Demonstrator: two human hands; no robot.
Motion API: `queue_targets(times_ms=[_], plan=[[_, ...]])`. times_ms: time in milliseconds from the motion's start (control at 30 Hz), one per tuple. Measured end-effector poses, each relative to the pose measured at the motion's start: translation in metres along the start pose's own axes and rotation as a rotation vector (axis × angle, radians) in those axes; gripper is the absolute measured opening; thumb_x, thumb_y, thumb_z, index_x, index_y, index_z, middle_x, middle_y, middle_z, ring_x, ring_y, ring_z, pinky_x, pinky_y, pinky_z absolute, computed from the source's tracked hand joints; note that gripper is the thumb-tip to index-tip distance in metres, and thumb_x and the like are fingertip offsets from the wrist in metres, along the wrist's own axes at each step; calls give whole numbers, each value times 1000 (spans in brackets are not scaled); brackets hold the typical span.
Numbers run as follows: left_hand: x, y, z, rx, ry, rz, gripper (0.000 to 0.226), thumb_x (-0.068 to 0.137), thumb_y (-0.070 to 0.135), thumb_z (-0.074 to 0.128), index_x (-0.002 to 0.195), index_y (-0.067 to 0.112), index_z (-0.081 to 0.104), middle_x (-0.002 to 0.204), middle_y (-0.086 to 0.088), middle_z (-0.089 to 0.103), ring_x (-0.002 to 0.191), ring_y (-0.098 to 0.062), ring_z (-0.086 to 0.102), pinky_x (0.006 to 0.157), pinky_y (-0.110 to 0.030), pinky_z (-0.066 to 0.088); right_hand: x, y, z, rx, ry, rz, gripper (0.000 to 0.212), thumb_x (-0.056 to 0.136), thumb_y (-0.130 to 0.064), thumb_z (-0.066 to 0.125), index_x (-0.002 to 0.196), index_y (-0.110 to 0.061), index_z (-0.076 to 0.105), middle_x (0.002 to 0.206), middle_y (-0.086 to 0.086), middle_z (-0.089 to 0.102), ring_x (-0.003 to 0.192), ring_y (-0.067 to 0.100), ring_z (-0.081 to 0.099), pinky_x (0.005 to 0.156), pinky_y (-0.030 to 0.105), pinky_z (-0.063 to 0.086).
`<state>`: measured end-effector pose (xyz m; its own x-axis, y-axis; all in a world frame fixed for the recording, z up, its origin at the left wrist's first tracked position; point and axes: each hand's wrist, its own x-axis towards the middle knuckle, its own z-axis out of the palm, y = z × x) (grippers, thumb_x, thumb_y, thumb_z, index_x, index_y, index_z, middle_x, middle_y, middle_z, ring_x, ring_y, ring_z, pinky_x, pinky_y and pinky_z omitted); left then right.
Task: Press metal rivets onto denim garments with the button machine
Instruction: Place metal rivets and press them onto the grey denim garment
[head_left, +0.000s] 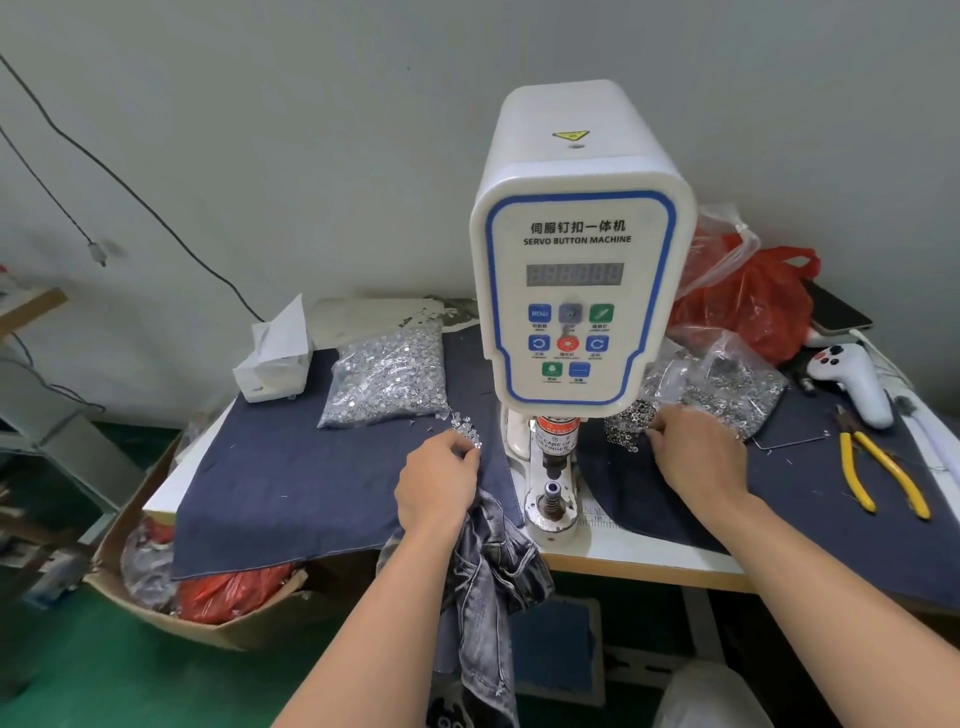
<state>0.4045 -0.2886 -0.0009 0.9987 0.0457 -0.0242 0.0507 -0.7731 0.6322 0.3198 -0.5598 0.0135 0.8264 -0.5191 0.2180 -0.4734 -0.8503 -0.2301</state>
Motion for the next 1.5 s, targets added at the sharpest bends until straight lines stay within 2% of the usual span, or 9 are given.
queue_targets(times_ms=[200,300,433,667,933,1133,1233,1367,1500], plan=[[-2,-7,1,-58,28,23,9,98,40,62,90,41,65,91,19,66,83,-14,58,70,-31,40,-4,6,2,65,48,61,15,96,-18,57,84,-21,65,82,6,69,78,34,63,61,34,38],[-2,-9,2,-69,18,32,8,98,38,62,92,38,67,91,19,67,84,-13,59,69,-31,40,-4,6,-2,36,18,34,10,97,-23,62,92,-21,70,90,7,71,86,34,66,63,35,42],[-4,-11,2,-64,9,55,8,98,37,62,93,38,68,90,21,66,84,-11,60,67,-30,40,-2,1,-5,16,-2,0,14,96,-33,70,102,-21,75,101,11,70,94,37,68,77,42,53],[-8,-13,2,-46,14,77,9,99,36,61,95,39,68,94,20,68,83,-8,58,61,-26,37,-3,5,1,4,11,24,17,98,-19,56,88,-16,69,93,8,69,86,37,66,68,40,49],[-7,-13,2,-26,15,76,8,99,36,62,95,40,68,95,20,67,85,-9,58,60,-25,35,-2,3,-3,-35,-22,12,12,97,-13,60,99,-14,72,103,10,70,94,39,68,77,43,56],[-7,-13,2,-30,8,79,8,99,36,62,95,39,68,96,19,69,86,-11,60,59,-25,35,-3,4,-2,-8,-19,27,14,95,-8,54,90,-8,67,92,14,68,87,39,66,66,39,45],[-7,-14,2,-25,9,75,8,99,36,61,95,39,67,96,19,68,85,-10,59,59,-25,35,-3,4,-1,15,-10,27,11,95,-10,55,94,-7,65,95,15,66,91,40,65,69,40,44],[-7,-14,2,-18,15,69,7,99,36,62,95,38,68,95,19,68,82,-8,57,57,-23,33,2,1,-5,-15,-117,59,19,97,-23,64,104,-5,67,109,14,66,104,41,64,79,44,50],[-7,-14,2,-14,11,74,8,100,36,61,95,38,67,94,19,68,80,-6,56,57,-23,33,10,-2,-10,-7,-222,75,12,96,-12,61,84,-10,58,96,15,65,96,40,66,70,39,44]])
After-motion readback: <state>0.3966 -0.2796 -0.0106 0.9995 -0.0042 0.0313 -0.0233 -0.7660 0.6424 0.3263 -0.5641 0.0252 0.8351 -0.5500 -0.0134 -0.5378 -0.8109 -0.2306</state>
